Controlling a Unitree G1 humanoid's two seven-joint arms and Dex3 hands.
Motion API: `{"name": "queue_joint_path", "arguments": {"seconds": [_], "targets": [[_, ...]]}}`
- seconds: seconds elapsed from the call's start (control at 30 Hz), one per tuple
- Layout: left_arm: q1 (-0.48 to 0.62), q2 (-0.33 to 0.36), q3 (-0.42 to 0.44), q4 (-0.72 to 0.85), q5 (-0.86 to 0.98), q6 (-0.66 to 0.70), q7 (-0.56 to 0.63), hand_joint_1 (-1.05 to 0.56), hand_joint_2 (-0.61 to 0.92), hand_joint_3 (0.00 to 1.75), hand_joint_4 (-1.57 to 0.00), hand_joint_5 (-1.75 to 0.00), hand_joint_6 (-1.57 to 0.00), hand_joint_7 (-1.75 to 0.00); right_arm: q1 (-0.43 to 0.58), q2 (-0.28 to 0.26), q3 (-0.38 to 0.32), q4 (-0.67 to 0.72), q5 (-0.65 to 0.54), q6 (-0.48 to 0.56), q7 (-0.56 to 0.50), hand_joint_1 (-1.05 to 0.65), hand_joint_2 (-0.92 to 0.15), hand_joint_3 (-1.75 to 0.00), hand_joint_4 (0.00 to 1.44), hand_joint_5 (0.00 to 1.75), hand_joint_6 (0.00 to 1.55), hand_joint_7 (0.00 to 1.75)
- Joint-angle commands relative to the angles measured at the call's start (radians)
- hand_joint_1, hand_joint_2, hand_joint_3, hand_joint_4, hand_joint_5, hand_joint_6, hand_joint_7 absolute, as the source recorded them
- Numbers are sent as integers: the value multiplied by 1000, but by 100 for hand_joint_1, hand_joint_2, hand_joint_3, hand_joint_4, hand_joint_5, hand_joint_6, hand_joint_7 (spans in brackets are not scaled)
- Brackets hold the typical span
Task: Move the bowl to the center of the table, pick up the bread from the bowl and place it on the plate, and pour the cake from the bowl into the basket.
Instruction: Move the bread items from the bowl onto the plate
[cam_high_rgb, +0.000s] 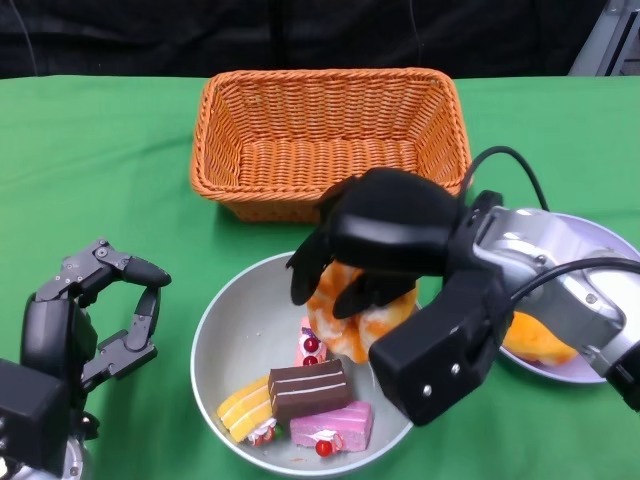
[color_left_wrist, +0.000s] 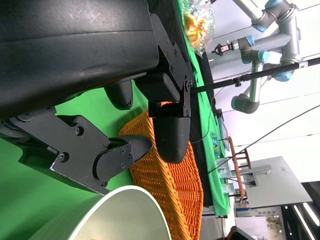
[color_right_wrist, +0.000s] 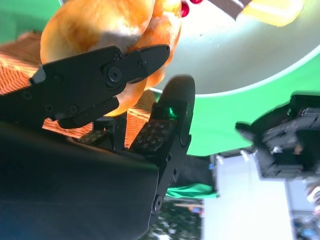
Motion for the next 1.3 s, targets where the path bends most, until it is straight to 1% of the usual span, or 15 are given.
{"name": "queue_joint_path", "arguments": {"seconds": [0.03, 0.1, 0.13, 0.2, 0.27, 0.33, 0.43, 0.53, 0.63, 0.77, 0.83, 0.9, 1.03, 1.13, 1.3], "targets": [[-3, 16, 4, -6, 8, -6, 12, -7, 65, 95, -77, -174, -76, -125, 12, -6, -21, -27, 28, 16, 22, -19, -91, 0, 75, 141, 98, 48], [-3, 16, 4, -6, 8, -6, 12, -7, 65, 95, -77, -174, -76, -125, 14, -6, -22, -32, 30, 20, 25, -19, -91, 0, 75, 141, 99, 46], [-4, 17, 6, -3, 3, -3, 8, -7, 65, 95, -77, -174, -76, -125, 30, -9, -55, -37, 74, 46, 37, -18, -90, 0, 75, 145, 99, 46], [-6, 19, 9, 2, -3, 3, 2, -6, 65, 95, -78, -175, -76, -126, 58, -12, -112, -50, 148, 98, 58, -17, -89, 0, 71, 164, 99, 50], [-8, 20, 9, 5, -5, 2, -2, -6, 65, 95, -78, -175, -76, -126, 73, -14, -148, -75, 194, 147, 84, -17, -90, 0, 67, 172, 84, 82], [-8, 22, 8, 6, -5, 1, -2, -7, 64, 95, -79, -175, -76, -126, 80, -18, -164, -94, 214, 173, 99, -17, -91, 0, 65, 174, 79, 91], [-8, 24, 9, 12, -6, -2, -4, -6, 65, 95, -79, -175, -76, -127, 89, -24, -190, -105, 241, 194, 107, -19, -92, -1, 68, 164, 80, 84], [-9, 27, 10, 19, -10, -4, -9, -7, 64, 95, -78, -175, -75, -127, 107, -31, -239, -120, 290, 230, 112, -18, -92, -3, 65, 169, 81, 81], [-6, 29, 10, 15, -13, 2, -12, -7, 64, 95, -78, -175, -75, -127, 119, -37, -268, -135, 313, 253, 111, -18, -92, -5, 62, 174, 79, 84], [-6, 29, 10, 15, -14, 3, -13, -7, 65, 95, -77, -175, -74, -127, 122, -37, -271, -143, 315, 263, 114, -18, -92, -6, 61, 175, 78, 86], [-8, 33, 11, 19, -9, -3, -10, -7, 64, 95, -77, -175, -75, -127, 139, -46, -320, -120, 358, 249, 96, -18, -92, -7, 60, 174, 77, 86], [-8, 34, 12, 21, -6, -6, -9, -7, 64, 95, -78, -175, -75, -127, 147, -49, -342, -109, 377, 241, 90, -17, -92, -8, 59, 173, 76, 85], [-5, 39, 16, 18, -20, 2, -23, -7, 64, 95, -78, -175, -74, -127, 176, -55, -406, -105, 411, 288, 61, -17, -92, -8, 58, 174, 75, 86], [-4, 44, 17, 16, -23, 5, -26, -8, 64, 94, -78, -175, -74, -127, 196, -64, -444, -84, 431, 282, 38, -18, -92, -9, 58, 174, 74, 87], [0, 49, 21, 6, -22, 28, -23, -8, 64, 94, -78, -175, -75, -128, 222, -81, -485, -25, 433, 257, -20, -21, -92, -11, 59, 168, 70, 101]]}}
